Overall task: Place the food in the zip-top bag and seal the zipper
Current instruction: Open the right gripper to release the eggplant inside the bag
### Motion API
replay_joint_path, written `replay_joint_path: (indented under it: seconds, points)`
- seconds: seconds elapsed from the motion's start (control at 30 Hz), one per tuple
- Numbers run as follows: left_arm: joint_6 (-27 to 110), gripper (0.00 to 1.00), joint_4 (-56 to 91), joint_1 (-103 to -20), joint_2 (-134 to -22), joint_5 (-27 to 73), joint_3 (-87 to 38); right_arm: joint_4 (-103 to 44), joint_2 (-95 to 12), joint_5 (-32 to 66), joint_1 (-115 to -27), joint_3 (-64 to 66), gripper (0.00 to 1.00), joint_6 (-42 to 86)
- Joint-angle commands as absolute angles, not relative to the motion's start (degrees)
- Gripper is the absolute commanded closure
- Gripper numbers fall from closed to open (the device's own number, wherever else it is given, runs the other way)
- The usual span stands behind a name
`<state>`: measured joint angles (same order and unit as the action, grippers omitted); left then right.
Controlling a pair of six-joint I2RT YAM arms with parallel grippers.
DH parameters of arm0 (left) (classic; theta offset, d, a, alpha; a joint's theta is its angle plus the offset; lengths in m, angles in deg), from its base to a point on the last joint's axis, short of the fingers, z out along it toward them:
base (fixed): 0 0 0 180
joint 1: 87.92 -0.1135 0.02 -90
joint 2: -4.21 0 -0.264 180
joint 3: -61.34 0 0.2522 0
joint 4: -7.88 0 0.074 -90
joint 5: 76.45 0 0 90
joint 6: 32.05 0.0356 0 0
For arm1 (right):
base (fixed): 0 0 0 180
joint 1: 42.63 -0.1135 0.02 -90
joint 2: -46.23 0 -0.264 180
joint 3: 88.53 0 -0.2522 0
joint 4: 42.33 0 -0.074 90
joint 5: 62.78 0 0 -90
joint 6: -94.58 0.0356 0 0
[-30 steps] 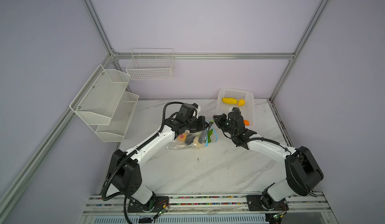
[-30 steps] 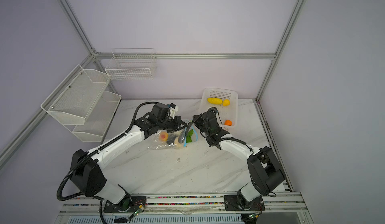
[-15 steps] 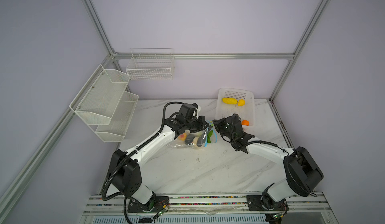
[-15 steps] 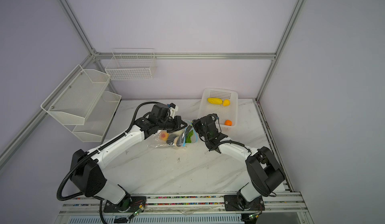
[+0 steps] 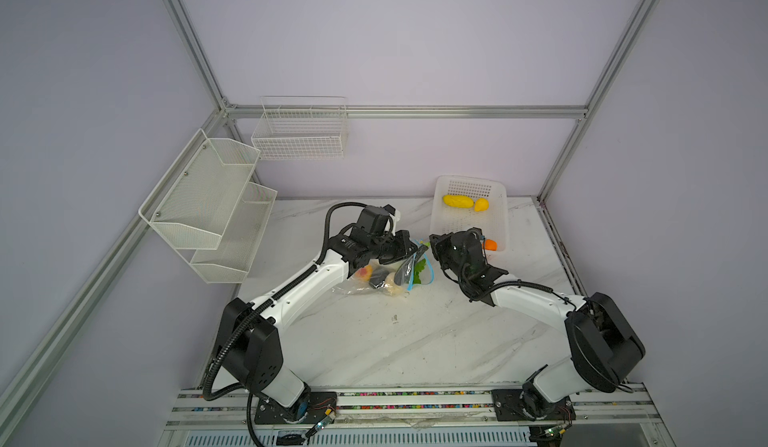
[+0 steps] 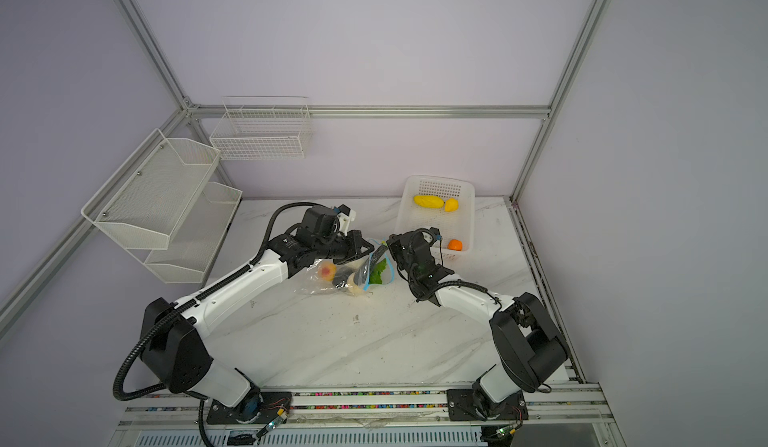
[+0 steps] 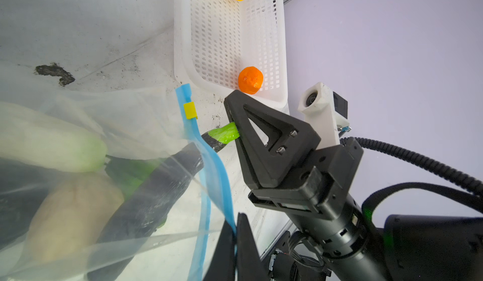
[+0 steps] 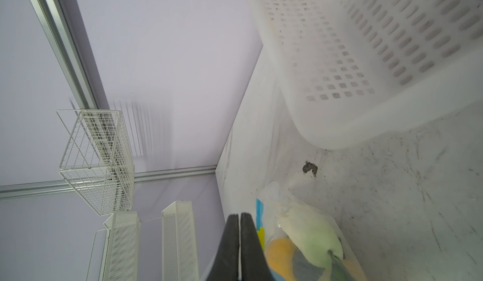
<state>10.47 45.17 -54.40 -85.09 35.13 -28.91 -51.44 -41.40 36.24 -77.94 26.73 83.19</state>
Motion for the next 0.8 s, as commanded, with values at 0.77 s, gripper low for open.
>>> replay_joint_path:
  seconds: [0.77]
  points:
    - [9.53, 1.00, 41.86, -53.47, -81.99, 34.87, -29.43, -62.14, -42.77, 45.51, -84.30, 27.17, 1.00, 84.04]
